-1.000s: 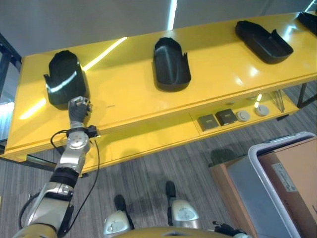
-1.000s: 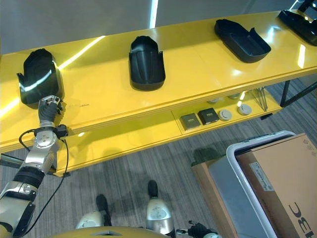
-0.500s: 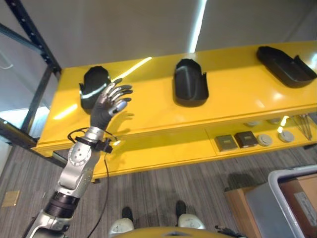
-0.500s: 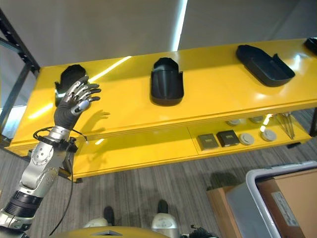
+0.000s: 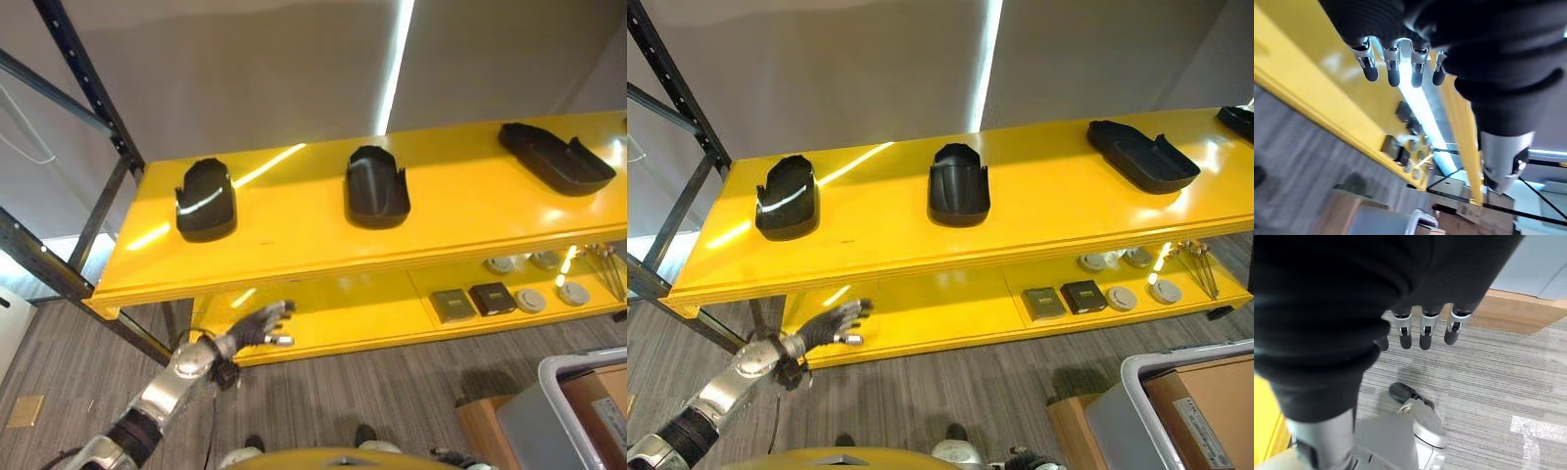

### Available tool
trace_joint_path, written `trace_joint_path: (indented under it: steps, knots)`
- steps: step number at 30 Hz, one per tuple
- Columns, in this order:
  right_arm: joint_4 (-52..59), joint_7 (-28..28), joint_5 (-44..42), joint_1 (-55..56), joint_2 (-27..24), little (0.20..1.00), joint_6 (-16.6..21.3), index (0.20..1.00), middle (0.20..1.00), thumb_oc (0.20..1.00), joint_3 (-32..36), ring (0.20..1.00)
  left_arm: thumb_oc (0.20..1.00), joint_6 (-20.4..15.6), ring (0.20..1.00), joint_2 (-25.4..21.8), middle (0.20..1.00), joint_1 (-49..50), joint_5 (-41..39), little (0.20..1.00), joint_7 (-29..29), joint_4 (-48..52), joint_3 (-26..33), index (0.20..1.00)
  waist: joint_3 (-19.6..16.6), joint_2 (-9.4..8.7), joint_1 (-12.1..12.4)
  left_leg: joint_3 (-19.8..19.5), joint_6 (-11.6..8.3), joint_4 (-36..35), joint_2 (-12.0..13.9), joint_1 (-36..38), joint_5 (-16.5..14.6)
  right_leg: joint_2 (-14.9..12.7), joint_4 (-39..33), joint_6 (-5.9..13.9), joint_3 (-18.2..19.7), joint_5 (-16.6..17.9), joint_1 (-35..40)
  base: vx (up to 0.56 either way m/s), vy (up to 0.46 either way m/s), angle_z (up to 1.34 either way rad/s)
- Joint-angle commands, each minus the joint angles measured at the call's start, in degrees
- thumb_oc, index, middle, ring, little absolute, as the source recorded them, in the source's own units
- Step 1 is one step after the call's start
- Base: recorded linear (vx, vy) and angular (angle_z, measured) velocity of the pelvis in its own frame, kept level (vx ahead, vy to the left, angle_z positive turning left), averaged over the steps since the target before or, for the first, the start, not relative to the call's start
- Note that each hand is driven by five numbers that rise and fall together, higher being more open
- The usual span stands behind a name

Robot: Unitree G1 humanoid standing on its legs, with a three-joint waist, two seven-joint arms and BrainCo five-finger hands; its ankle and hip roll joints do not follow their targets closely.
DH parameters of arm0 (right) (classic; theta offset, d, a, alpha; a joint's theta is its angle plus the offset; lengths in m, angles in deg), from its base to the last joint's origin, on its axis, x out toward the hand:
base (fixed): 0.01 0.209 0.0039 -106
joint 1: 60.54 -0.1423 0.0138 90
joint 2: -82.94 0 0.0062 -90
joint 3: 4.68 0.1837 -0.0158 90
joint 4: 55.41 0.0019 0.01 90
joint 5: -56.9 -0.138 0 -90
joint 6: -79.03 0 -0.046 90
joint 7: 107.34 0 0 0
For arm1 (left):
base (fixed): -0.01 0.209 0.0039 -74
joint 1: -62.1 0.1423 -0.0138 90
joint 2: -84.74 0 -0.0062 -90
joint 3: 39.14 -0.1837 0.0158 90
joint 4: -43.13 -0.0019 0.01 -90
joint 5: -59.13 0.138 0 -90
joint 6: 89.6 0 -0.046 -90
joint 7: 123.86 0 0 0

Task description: Move parts from the plastic box to the shelf.

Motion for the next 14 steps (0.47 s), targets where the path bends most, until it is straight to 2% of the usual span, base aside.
trace_joint_path:
  steps: [1,2,5,6,7,8,9,12,14]
  knots:
    - [-0.9,0.13,-0.17,-2.31,-1.12,1.0,-0.82,1.0,1.0,1.0,-1.29,1.0,1.0,-4.81,1.0,0.48,1.0,-1.61,8.76,1.0,6.83,-5.93,1.54,1.0,1.74,-1.72,-0.16,-0.06,1.88,6.29,0.31,-1.55,-5.96,-1.32,3.7,2.01,0.26,-5.86,-0.06,-0.03,0.009,-0.03]
    - [-1.15,-0.15,-0.44,-2.23,-0.83,1.0,-0.68,1.0,1.0,1.0,-1.32,1.0,1.0,-6.35,1.0,1.15,1.0,-1.23,11.11,1.0,7.61,-10.57,1.83,1.0,1.67,-1.85,-0.22,-0.03,1.91,6.32,0.3,-1.67,-5.98,-1.27,3.79,1.93,0.35,-5.9,-0.26,-0.04,0.003,-0.01]
    - [-1.38,-0.3,-1.56,-2.45,-0.6,1.0,-1.24,1.0,1.0,1.0,-1.29,1.0,1.0,-3.24,1.0,3.69,1.0,0.18,12.74,1.0,10.22,-18.39,3.41,1.0,1.71,-2.02,-0.15,-0.01,1.89,6.57,0.45,-1.79,-6.11,-1.24,3.82,1.8,0.15,-6.15,-0.26,-0.01,0.001,0.0]
    - [-1.88,-0.55,-1.61,-2.33,-0.19,1.0,-1.0,1.0,1.0,1.0,-0.71,1.0,1.0,-2.9,1.0,6.26,1.0,1.22,14.14,1.0,13.76,-27.53,5.33,1.0,1.67,-2.1,-0.06,-0.27,1.97,6.59,0.34,-2.05,-5.95,-1.14,3.86,1.65,0.2,-6.09,-0.5,-0.04,-0.003,0.0]
    - [-2.71,-1.02,-1.29,-2.54,0.43,1.0,-0.73,1.0,1.0,1.0,-0.54,1.0,1.0,-3.37,1.0,8.79,1.0,1.82,12.05,1.0,17.19,-37.73,8.1,1.0,1.62,-2.36,0.09,-0.58,1.96,6.59,0.26,-2.18,-5.87,-1.09,3.85,1.54,0.16,-6.11,-0.58,0.0,0.0,0.0]
    - [-3.4,-1.59,-0.93,-2.76,0.97,1.0,-0.73,1.0,1.0,1.0,-0.42,1.0,1.0,-2.54,1.0,10.1,1.0,2.19,10.41,1.0,19.04,-42.11,10.38,1.0,1.5,-2.59,0.34,-0.8,1.97,6.51,0.19,-2.14,-5.85,-1.04,3.72,1.44,0.07,-6.14,-0.44,0.0,0.0,0.0]
    - [-3.51,-1.71,-0.87,-2.82,1.07,1.0,-0.76,1.0,1.0,1.0,-0.4,1.0,1.0,-2.18,1.0,10.27,1.0,2.22,10.25,1.0,19.41,-42.5,10.68,1.0,1.37,-2.64,0.39,-0.83,1.97,6.45,0.17,-2.27,-5.75,-1.04,3.68,1.4,0.06,-6.08,-0.57,0.0,0.0,0.0]
    - [-5.81,-3.19,-0.21,-2.94,2.7,1.0,-0.57,1.0,1.0,1.0,0.7,1.0,1.0,-4.72,1.0,12.73,1.0,4.36,10.07,1.0,21.15,-48.0,16.51,1.0,0.6,-3.22,1.38,-1.65,2.17,6.02,-0.19,-1.77,-6.1,-0.97,3.04,1.16,-0.17,-6.11,0.2,0.04,-0.014,0.02]
    - [-6.36,-3.56,-0.35,-2.79,3.19,1.0,-0.56,1.0,1.0,1.0,1.06,1.0,1.0,-5.61,1.0,13.35,1.0,4.89,9.67,1.0,21.9,-48.63,17.36,1.0,0.4,-3.3,1.67,-2.05,2.25,5.9,-0.37,-1.67,-6.24,-0.98,3.0,1.15,-0.22,-6.14,0.29,0.04,-0.008,0.06]
